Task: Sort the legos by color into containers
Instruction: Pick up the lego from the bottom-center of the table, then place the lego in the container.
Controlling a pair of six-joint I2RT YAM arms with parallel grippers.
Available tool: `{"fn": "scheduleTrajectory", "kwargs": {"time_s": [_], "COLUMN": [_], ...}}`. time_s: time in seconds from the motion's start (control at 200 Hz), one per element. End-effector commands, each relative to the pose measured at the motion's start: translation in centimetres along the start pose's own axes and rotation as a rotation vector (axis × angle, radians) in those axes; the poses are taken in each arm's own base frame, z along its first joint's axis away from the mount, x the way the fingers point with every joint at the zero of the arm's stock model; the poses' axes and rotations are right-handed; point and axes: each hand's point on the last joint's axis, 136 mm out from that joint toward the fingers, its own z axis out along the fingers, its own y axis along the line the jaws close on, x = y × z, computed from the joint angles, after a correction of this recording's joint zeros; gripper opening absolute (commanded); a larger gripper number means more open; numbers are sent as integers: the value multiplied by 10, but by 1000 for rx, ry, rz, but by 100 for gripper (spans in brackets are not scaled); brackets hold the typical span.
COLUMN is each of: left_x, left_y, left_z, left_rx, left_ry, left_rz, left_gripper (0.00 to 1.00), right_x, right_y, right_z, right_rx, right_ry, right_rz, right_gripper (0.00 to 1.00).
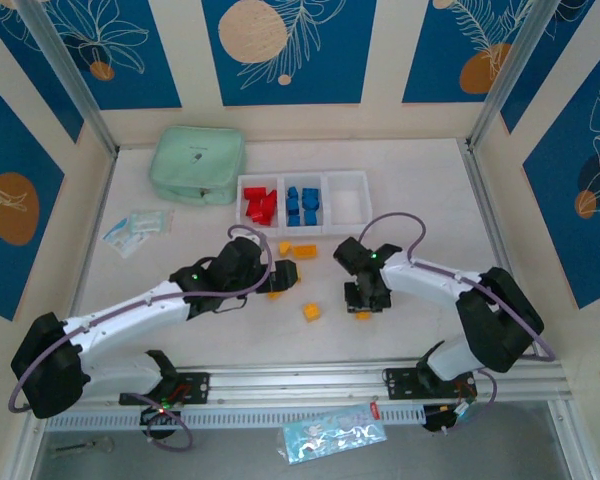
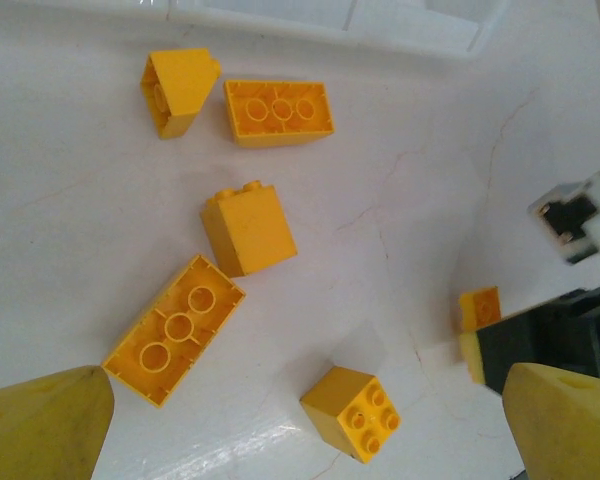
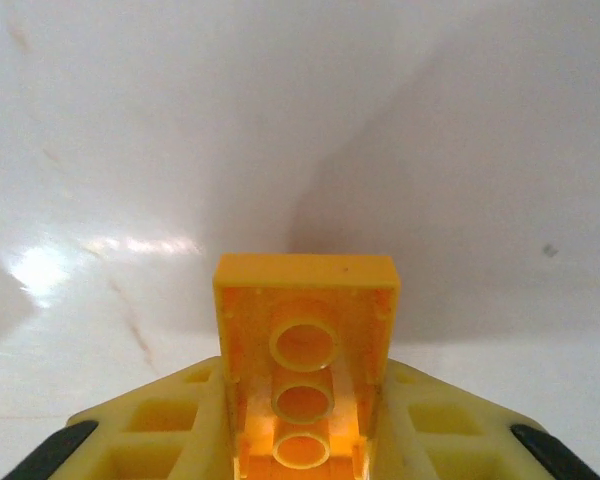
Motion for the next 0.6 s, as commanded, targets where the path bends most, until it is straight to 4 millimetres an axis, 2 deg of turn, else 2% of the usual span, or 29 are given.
{"fn": "scheduleTrajectory", "kwargs": {"time_s": [0.0, 0.12, 0.26, 0.485, 0.595], "left_x": [-16, -27, -41, -60, -67], "left_y": [-6, -8, -5, 11, 17], "left_z": [-8, -13, -16, -22, -24], "left_rx": [-7, -7, -21, -41, -47], "left_ry": [-31, -42, -55, -76, -90], "left_rz": [36, 52, 54, 16, 2], "left_gripper": [99, 99, 99, 99, 99], "right_x": [-32, -69, -123, -206, -240], "right_y": [13, 15, 19, 14, 10], "right_z": [-30, -51, -75, -87, -76], "right_rx": [-88, -119, -126, -101, -106], "right_ry": [-104, -174, -297, -390, -392], "right_rz": [-21, -12, -13, 19, 44], "right_gripper": [31, 31, 31, 32, 32]}}
